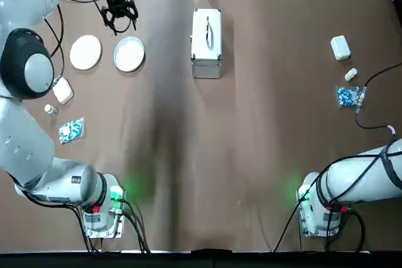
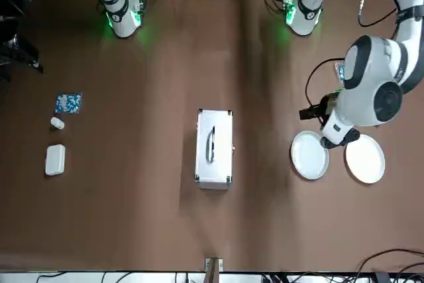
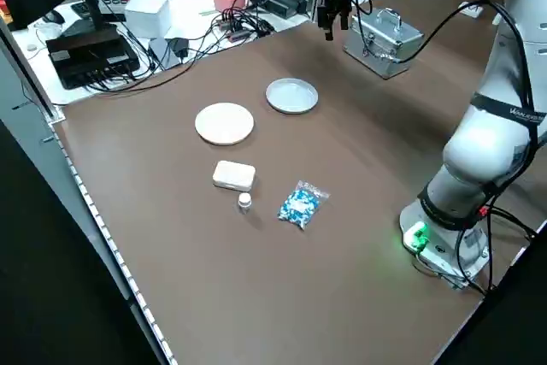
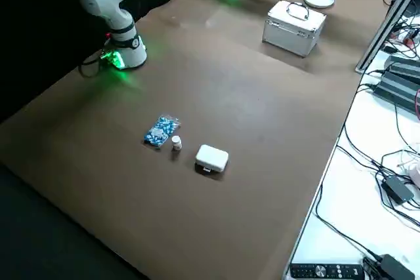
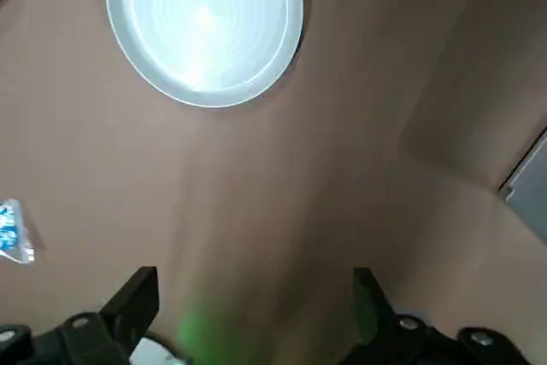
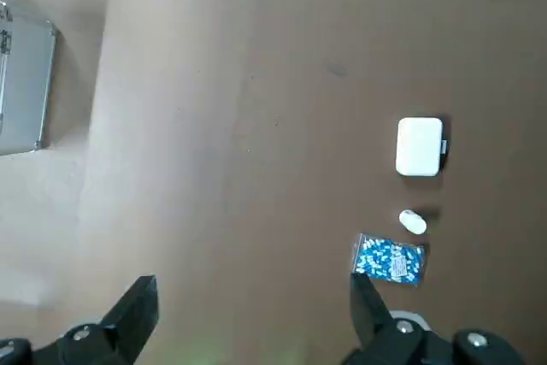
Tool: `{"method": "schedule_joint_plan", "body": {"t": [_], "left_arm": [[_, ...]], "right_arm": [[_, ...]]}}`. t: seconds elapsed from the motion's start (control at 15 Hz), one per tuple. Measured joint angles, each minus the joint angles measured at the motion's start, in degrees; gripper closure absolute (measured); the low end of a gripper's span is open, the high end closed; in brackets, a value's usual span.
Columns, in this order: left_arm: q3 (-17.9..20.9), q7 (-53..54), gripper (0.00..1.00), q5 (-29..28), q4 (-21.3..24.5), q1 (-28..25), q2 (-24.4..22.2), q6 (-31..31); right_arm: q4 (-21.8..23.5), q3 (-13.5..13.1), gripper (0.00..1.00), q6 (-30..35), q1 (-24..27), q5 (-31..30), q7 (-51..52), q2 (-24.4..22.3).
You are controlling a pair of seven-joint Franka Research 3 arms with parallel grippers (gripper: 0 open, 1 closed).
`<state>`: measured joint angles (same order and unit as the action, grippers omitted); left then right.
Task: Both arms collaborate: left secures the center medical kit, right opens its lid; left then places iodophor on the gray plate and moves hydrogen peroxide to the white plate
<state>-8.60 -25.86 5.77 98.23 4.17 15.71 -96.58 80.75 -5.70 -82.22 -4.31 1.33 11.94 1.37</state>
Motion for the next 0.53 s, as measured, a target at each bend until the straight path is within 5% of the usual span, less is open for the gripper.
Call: {"method": "schedule_joint_plan", "body": {"t": [0.53], "left_arm": [[-3.5, -21.8, 0.00, 1.2, 5.0, 0.3, 0.3, -11.1]], "right_arm": [[0.1, -0.7, 0.01, 0.2, 0.7, 0.0, 0.0, 0.0]]}}
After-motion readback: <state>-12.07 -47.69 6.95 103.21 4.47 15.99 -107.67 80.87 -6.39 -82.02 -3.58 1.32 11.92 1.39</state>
